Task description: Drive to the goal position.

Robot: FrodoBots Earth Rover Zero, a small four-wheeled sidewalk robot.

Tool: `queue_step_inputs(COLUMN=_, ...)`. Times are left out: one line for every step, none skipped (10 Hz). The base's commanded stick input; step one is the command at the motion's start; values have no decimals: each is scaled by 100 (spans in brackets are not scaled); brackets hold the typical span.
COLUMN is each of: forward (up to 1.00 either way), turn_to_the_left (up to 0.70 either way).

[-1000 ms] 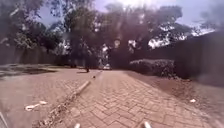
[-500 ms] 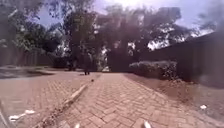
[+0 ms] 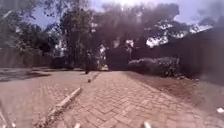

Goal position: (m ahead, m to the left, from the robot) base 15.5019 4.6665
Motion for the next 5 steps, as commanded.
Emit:
queue_step_inputs(forward=70, turn_to_the_left=0)
queue_step_inputs(forward=70, turn_to_the_left=0)
queue_step_inputs(forward=70, turn_to_the_left=0)
queue_step_inputs(forward=70, turn_to_the_left=0)
queue_step_inputs(forward=70, turn_to_the_left=0)
